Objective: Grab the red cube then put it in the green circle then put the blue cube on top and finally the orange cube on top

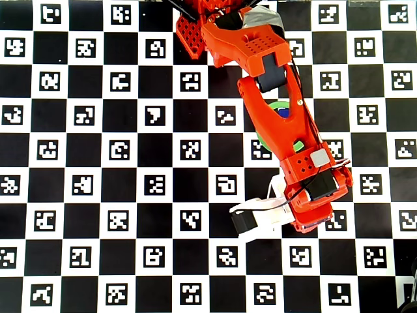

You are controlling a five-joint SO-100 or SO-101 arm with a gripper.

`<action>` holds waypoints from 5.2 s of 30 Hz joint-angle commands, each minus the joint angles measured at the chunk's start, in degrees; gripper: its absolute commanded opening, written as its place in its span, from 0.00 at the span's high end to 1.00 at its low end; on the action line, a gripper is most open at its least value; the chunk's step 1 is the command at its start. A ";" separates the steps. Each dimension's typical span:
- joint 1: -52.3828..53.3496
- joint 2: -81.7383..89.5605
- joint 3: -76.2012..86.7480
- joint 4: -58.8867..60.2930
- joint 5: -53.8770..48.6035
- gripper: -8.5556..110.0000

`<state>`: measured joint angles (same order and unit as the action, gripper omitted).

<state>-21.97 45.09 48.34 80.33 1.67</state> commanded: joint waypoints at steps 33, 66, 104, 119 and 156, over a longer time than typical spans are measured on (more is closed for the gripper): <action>-0.53 55.46 22.15 19.34 9.67 0.82; -8.44 73.21 51.06 15.47 30.76 0.84; -14.15 67.85 65.13 1.05 30.23 0.85; -14.59 66.88 66.18 -0.53 29.88 0.85; -16.79 67.68 68.20 -1.23 27.25 0.68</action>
<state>-38.32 111.53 116.98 78.57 29.62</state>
